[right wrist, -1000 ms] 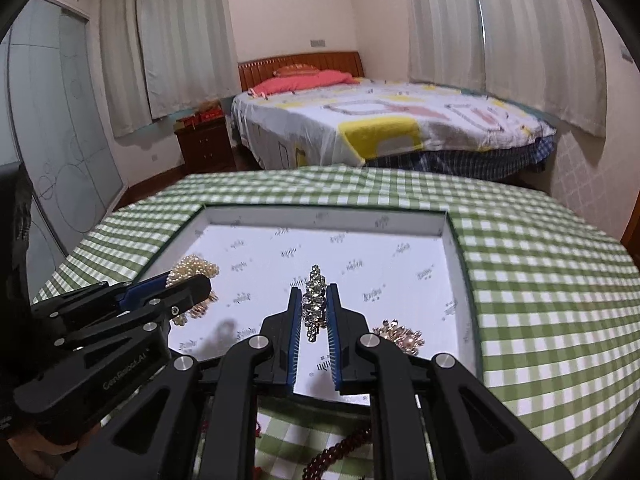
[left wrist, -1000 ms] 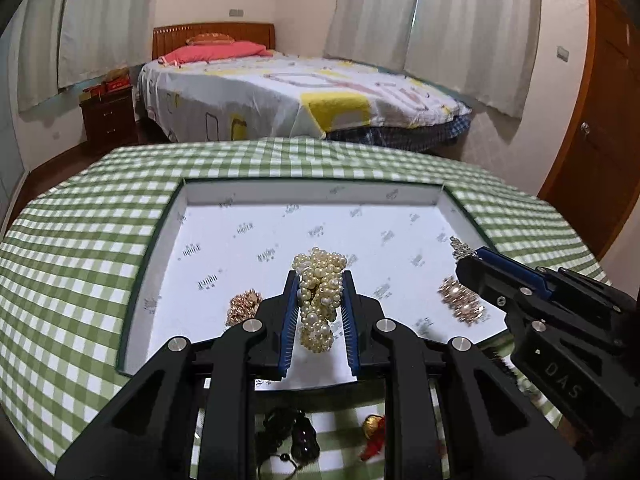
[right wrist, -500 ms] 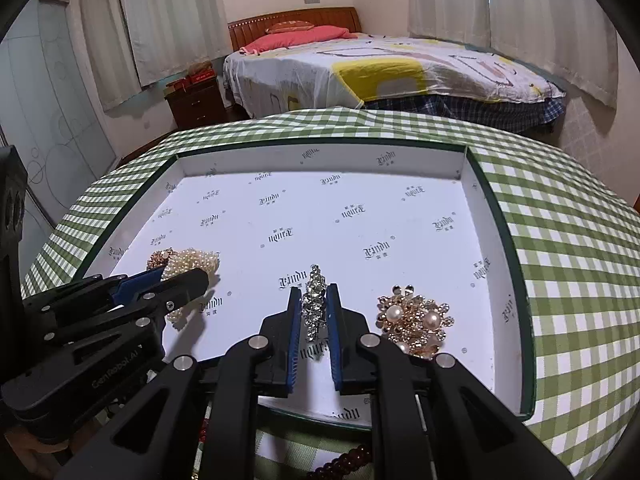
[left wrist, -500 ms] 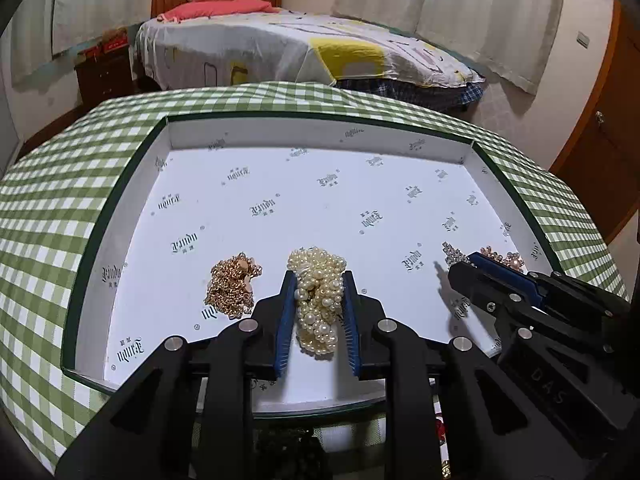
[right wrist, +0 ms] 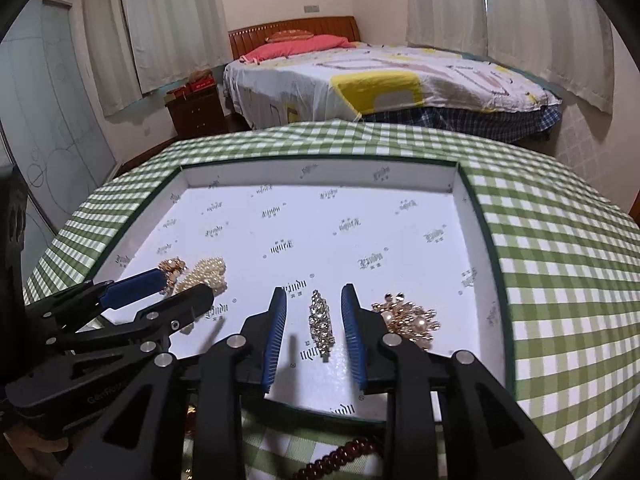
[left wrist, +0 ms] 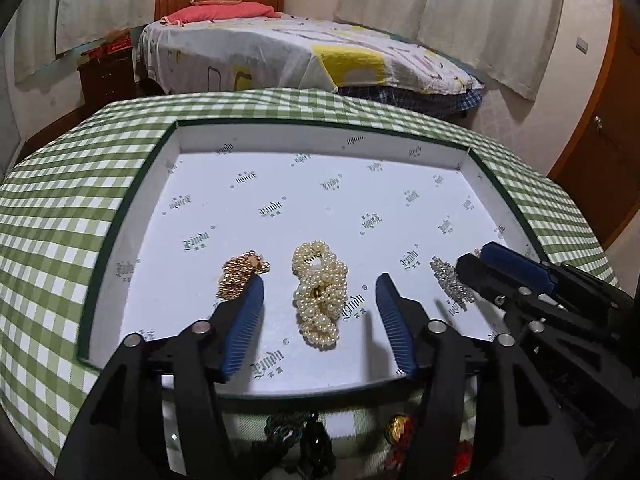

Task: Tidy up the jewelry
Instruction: 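Move the right tool to the pearl ring and grasp it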

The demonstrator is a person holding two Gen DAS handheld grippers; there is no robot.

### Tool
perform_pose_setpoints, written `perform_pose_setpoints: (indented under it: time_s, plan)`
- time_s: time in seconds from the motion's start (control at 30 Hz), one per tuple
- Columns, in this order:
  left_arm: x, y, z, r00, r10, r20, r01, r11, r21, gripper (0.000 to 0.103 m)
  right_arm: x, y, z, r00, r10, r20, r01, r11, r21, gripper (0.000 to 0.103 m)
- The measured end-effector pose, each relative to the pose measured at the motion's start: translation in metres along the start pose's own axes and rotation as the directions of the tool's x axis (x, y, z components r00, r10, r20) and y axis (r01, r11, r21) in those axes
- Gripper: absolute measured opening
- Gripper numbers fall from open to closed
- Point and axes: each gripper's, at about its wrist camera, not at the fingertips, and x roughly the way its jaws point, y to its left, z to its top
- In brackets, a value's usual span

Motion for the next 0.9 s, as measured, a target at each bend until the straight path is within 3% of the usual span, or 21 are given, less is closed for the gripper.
perform_pose_setpoints:
  time_s: [0.3, 0.53, 0.9]
  plan:
    - [-0.048, -0.001, -0.006, 0.993, 0.021, 0.116, -0.024, 1.000, 0.019, 0.067, -0.047, -0.008, -0.005, 0.995, -0.034, 0.090, 0.032, 0.999, 0.022, 0.034]
    - [-0.081, 0.002, -0.027, 0.981, 0.054, 0.187, -0.058, 0.998, 0.016, 0.072, -0.079, -0.020, -0.027, 0.988, -0.096, 0.124, 0.091, 0.995, 0.050, 0.034]
    - [-0.114, 0.026, -0.075, 0.971, 0.140, 0.194, -0.133, 0.990, -0.046, 0.077, -0.083, -0.042, -0.083, 0.987, -0.154, 0.038, 0.149, 0.984, 0.098, 0.034]
